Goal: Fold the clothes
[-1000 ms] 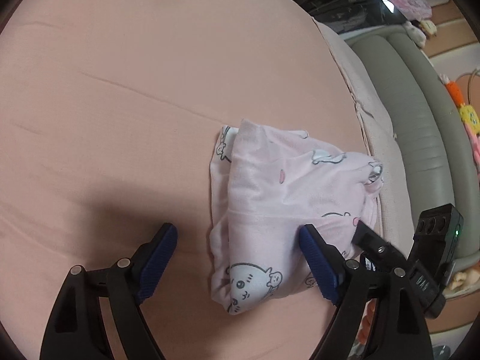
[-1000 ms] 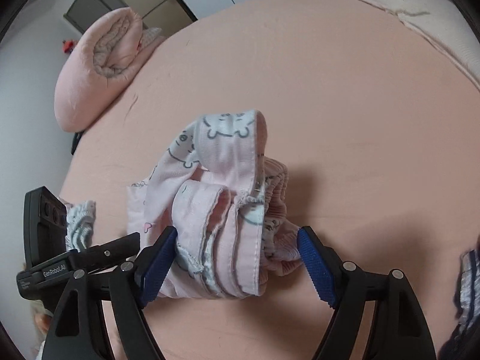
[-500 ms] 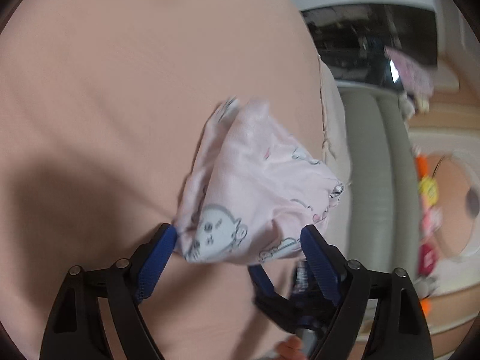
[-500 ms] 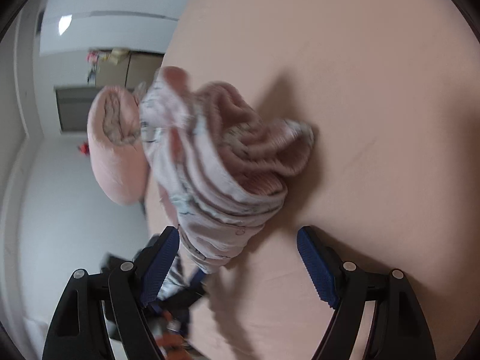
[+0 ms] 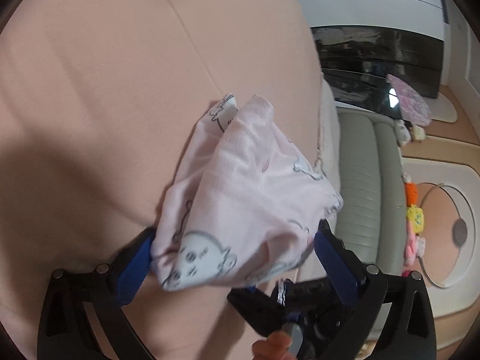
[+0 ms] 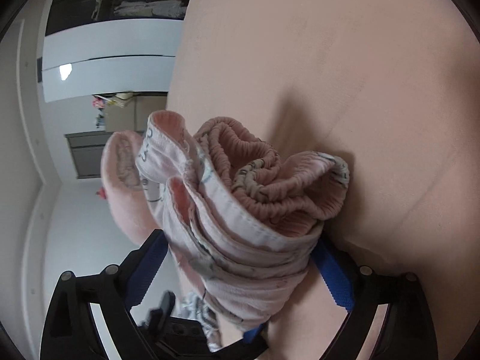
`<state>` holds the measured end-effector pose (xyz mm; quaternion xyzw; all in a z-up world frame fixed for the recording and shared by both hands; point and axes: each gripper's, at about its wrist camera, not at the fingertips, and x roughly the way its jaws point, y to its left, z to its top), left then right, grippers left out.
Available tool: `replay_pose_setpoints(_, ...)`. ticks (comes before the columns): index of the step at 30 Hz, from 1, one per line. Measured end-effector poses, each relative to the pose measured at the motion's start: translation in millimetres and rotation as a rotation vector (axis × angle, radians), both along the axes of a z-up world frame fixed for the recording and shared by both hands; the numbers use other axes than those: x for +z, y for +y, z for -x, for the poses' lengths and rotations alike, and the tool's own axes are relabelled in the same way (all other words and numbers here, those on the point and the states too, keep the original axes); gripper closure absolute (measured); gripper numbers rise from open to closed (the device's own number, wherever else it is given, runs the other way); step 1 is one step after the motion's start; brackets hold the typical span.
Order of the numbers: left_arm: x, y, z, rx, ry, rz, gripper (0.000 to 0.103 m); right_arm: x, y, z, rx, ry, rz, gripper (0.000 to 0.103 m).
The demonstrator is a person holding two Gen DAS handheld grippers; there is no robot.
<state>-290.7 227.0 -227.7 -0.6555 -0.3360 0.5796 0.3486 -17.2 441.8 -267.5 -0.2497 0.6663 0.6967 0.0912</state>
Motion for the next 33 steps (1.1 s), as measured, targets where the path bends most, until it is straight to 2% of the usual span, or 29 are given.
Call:
replay_pose_setpoints(4,0,5,2,0.025,-0.026,-0.001,0.0,1,-2,-15,-0.026,-0.024,-0.046,0.012)
replay_pose_setpoints(6,-1,0,1,0.024,-0.023,-0.029,0.0,0,-1,-23,-0.043,-0.04,-0.052,0.029)
replay_pose_setpoints(9,-2,4,2,0.024,-0.016,-0.04,0.0,-10,2,-33,-0.067,-0.04,-0.02,0.048)
replay_pose_setpoints(11,-1,5,2,0.024,-0.007,-0.021,0.0,-14,2,-30,-0.067,-0.036,-0.006,0.051)
replay_pose_setpoints(17,8,10,-4,0.03,0.059,0.08,0.002,-11,0,-19,-0.073,-0.029,-0.033,0.049)
replay_pose_setpoints(18,9,9,-4,0.04,0.066,0.099,0.008,-11,0,-21,-0.071,-0.019,-0.037,0.047)
replay_pose_setpoints(20,9,4,-5,0.054,0.075,0.168,0.05,-10,-1,-24,-0.063,0.006,-0.043,0.044)
replay_pose_setpoints(23,5,-6,-1,0.067,0.044,0.178,0.069,-12,2,-21,-0.055,0.021,-0.034,0.042)
replay_pose_setpoints(25,3,-9,4,0.06,0.046,0.184,0.075,-10,1,-19,-0.062,0.028,-0.046,0.04)
replay_pose_setpoints(28,4,-9,2,0.04,0.083,0.209,0.077,3,-1,-7,-0.011,0.002,-0.167,0.039)
replay_pose_setpoints(30,7,-5,-3,0.017,0.144,0.231,0.077,15,-1,1,0.011,-0.036,-0.262,0.045)
replay_pose_setpoints(33,6,-7,-5,0.012,0.163,0.227,0.077,32,-1,11,0.041,-0.096,-0.401,0.054)
